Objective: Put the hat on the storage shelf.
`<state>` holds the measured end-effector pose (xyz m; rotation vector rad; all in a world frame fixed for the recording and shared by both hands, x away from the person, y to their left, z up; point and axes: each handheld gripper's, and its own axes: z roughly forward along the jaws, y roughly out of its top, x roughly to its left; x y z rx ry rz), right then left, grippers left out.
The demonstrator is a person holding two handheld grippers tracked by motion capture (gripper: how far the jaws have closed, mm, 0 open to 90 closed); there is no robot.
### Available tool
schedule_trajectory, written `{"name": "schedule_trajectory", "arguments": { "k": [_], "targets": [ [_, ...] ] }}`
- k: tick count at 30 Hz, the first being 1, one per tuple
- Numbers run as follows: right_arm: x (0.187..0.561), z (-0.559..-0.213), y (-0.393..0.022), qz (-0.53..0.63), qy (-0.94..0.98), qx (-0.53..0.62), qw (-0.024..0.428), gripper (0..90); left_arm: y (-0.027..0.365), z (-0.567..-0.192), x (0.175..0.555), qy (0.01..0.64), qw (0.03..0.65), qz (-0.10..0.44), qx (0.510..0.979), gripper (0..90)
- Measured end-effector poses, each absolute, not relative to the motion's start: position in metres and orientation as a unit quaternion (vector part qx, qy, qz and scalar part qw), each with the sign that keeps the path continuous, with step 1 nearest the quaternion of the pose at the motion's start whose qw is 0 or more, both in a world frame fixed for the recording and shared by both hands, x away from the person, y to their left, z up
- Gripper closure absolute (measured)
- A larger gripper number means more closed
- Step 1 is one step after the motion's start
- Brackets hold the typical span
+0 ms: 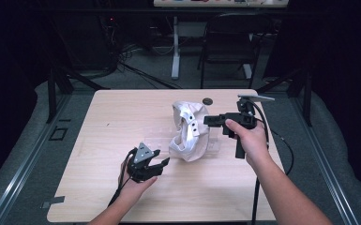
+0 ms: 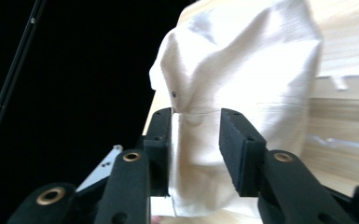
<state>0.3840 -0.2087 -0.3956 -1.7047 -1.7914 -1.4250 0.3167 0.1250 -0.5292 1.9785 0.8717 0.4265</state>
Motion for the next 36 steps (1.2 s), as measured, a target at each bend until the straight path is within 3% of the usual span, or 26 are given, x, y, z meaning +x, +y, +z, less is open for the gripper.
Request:
{"name": "schedule_trajectory", "arguments": {
  "k": [21, 36],
  "targets": [
    [0.366, -0.397, -0.232, -0.487, -0.63, -0.595, 0.105, 58.1, 0.198, -0.533, 0.316, 0.422, 0.45, 0.186, 0.765, 48.8],
    [0.358, -0.409, -0.235, -0.473, -0.652, -0.588, 0.072, 50.9, 0.199, -0.541, 0.32, 0.428, 0.443, 0.185, 0.766, 48.7]
  ]
}}
